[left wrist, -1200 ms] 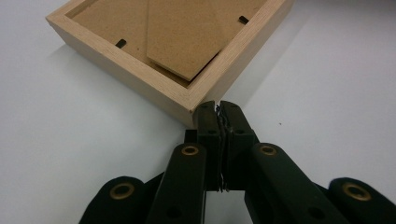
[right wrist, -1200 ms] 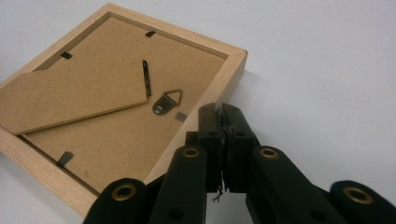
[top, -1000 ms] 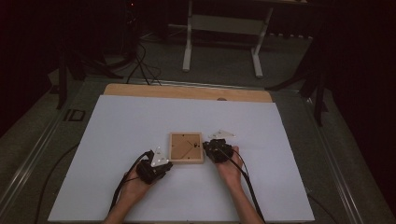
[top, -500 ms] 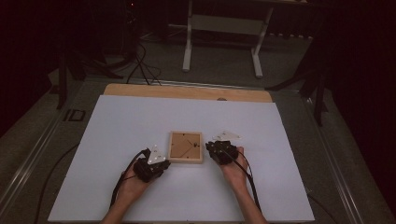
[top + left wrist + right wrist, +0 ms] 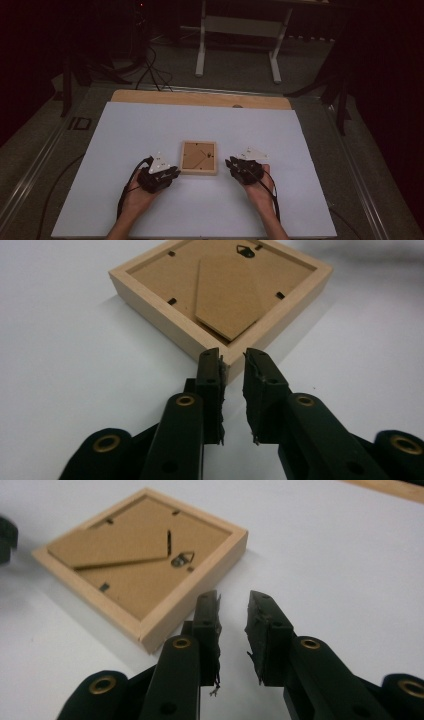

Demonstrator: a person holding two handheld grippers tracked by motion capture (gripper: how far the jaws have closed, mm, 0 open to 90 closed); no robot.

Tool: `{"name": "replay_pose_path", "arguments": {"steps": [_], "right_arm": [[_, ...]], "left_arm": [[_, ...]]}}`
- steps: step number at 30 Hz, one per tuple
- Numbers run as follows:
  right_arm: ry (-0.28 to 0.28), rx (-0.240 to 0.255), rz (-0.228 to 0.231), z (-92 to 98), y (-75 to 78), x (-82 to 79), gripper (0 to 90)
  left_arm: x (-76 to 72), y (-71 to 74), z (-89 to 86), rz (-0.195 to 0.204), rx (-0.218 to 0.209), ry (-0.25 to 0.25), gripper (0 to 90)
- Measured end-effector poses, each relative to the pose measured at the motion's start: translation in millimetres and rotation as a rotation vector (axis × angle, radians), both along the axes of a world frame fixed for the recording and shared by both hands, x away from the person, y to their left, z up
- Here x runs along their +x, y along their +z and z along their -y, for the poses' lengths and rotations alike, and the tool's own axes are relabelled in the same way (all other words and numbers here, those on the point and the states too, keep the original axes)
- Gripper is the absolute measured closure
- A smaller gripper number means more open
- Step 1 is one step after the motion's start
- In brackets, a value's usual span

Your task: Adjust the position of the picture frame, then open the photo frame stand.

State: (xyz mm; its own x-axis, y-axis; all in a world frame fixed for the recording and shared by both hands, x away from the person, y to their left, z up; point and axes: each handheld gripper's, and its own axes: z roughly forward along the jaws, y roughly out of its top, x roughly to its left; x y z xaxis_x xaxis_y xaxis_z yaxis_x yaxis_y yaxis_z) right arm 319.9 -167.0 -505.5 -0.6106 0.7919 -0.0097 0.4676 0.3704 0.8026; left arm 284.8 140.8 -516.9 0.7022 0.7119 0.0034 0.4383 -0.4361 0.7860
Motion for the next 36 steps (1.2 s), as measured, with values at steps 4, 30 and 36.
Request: {"name": "replay_pose_path", "arguments": {"steps": [4, 30, 36], "right_arm": [[0.008, 0.000, -0.006, 0.6, -2.1, -1.5, 74.1], [0.057, 0.014, 0.020, -22.9, -6.0, -9.3, 89.7], [0.088, -0.012, 0.015, -36.7, -13.0, -12.1, 89.7]], "left_arm": [[-1.1, 2.2, -1.4, 0.021, -0.011, 0.011, 73.7], [4.8, 18.3, 0.5, -0.026, -0.073, 0.021, 58.1], [10.6, 20.3, 2.3, -0.053, -0.070, 0.019, 61.3]]}}
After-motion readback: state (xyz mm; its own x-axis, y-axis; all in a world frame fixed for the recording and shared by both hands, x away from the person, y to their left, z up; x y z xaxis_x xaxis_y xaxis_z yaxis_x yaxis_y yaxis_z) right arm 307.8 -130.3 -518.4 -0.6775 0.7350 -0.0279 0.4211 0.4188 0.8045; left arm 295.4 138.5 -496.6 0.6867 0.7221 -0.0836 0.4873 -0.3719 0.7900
